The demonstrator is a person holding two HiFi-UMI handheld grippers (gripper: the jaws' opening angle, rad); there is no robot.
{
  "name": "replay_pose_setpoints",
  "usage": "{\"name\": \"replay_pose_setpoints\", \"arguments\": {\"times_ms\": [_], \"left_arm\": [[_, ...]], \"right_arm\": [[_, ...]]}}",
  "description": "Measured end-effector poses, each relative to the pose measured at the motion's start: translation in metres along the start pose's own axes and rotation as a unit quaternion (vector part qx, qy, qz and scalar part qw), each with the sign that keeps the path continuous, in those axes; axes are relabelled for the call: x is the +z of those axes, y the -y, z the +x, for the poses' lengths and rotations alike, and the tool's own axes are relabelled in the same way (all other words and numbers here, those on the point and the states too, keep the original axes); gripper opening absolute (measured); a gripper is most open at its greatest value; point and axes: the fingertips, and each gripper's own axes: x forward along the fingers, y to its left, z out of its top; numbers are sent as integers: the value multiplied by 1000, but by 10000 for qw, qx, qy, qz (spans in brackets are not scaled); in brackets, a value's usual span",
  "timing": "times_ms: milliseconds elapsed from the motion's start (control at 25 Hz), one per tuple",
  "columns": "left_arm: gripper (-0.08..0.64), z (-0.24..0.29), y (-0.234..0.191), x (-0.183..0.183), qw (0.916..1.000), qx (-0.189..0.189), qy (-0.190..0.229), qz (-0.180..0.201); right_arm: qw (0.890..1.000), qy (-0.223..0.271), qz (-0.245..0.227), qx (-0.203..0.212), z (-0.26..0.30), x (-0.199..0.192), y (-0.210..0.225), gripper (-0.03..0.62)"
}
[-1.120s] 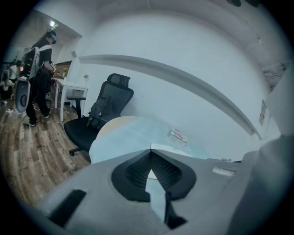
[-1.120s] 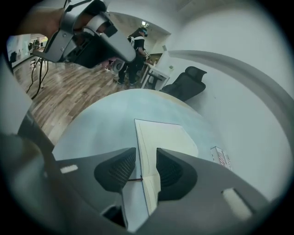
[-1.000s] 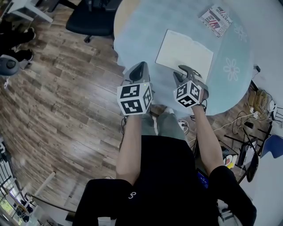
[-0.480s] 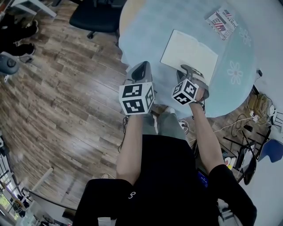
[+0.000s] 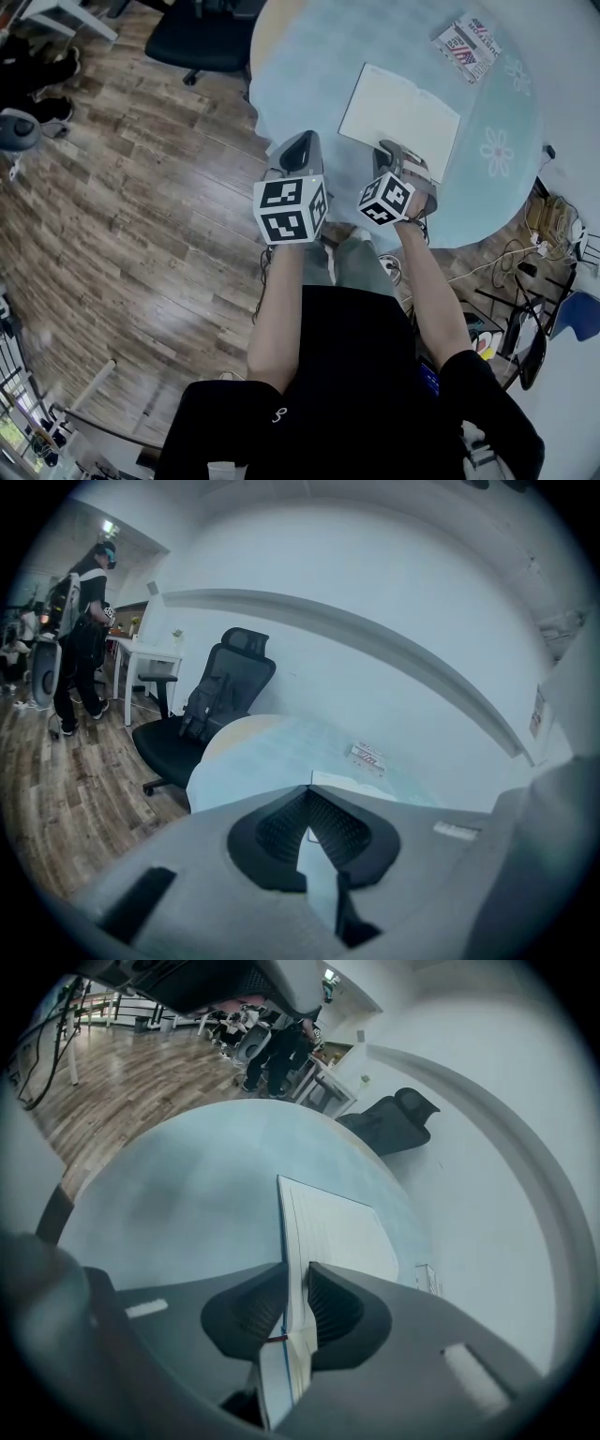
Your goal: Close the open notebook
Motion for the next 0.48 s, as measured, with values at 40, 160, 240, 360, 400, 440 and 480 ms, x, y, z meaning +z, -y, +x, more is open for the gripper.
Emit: {"name": "replay_pose_setpoints", "arguments": {"times_ms": [40, 160, 240, 360, 400, 440, 480], "left_arm": [[-6, 0, 1, 0, 10000, -10, 6, -1], [-6, 2, 6, 4, 10000, -53, 40, 26], [-6, 3, 10, 6, 9999, -98, 43, 43], [-6, 5, 16, 8, 9998, -188, 32, 45], [-6, 6, 19, 9, 9997, -219, 34, 57], [-6, 7, 21, 10, 9997, -249, 37, 78], [-6, 7, 23, 10, 9996, -276, 39, 99]], "right_arm": [[9999, 22, 130, -5, -1, 0, 0, 71], [9973, 146, 714, -24, -7, -1, 5, 64], [9920, 270, 1230, -29, -12, -3, 8, 61], [9793, 464, 1970, -8, -19, -5, 13, 58], [9748, 518, 2172, -2, -21, -7, 14, 57], [9698, 568, 2371, 2, -23, -9, 16, 55], [9638, 624, 2592, 8, -25, -11, 17, 53]]}}
